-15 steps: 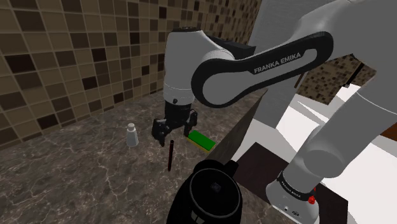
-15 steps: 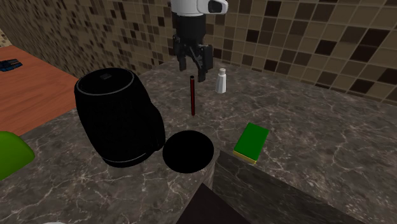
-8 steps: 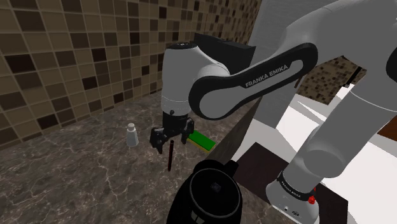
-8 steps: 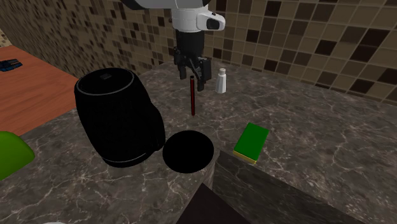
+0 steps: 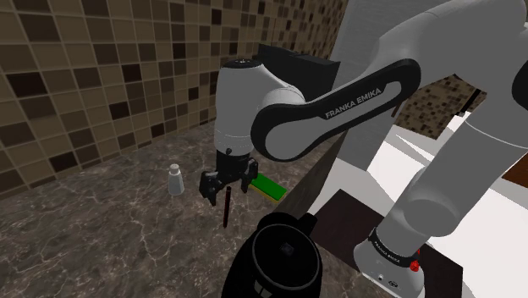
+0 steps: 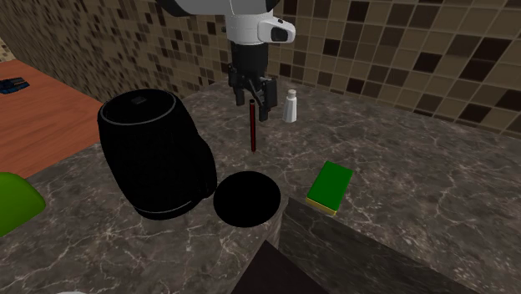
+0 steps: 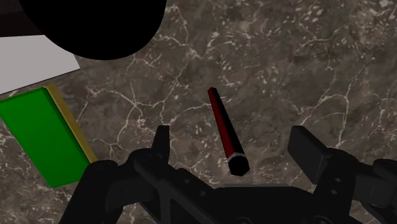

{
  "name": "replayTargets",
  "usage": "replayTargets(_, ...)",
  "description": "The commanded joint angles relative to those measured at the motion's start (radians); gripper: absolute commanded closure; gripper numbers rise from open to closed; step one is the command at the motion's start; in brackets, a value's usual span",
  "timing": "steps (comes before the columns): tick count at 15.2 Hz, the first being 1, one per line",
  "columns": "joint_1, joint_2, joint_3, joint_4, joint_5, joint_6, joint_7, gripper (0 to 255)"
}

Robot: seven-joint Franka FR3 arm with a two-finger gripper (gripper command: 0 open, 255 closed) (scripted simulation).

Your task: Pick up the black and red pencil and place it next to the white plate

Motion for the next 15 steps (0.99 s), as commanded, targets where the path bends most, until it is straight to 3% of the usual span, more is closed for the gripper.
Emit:
replayTargets(1,0.0,0.0,0.0,0.0,0.0,0.0,0.0,255)
replayTargets(10,0.0,0.0,0.0,0.0,0.0,0.0,0.0,255)
replayTargets(15,-0.001,-0.04,-0.006,0.036,0.028,-0.068,-0.021,255)
